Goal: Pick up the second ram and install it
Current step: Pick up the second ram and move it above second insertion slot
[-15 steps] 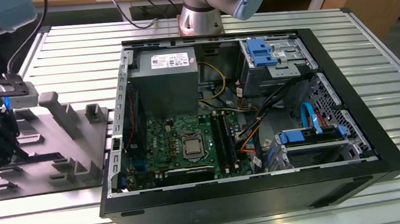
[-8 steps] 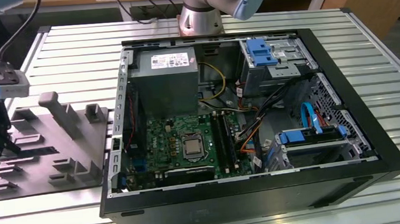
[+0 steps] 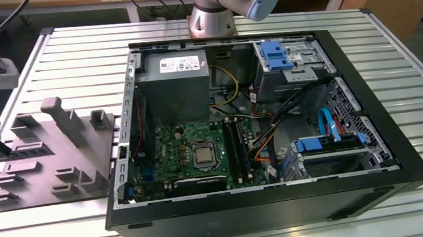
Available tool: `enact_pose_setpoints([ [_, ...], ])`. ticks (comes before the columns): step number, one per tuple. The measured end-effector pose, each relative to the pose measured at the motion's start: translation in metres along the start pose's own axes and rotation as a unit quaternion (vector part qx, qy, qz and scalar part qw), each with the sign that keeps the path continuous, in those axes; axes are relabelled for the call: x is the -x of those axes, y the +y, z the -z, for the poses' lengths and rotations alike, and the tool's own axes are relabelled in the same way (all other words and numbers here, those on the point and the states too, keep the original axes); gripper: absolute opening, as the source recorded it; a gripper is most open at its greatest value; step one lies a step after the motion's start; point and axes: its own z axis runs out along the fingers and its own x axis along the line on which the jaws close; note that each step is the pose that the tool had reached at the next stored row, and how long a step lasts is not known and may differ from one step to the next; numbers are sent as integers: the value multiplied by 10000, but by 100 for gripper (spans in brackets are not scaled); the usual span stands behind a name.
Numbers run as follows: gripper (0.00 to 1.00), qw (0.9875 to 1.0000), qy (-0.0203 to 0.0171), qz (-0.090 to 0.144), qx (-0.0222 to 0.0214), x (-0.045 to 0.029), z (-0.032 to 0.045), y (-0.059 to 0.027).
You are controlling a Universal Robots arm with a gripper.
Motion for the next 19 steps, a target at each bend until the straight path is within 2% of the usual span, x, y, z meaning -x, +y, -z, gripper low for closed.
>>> enact_pose_setpoints([
  [19,11,10000,0,0,0,28,771,24],
])
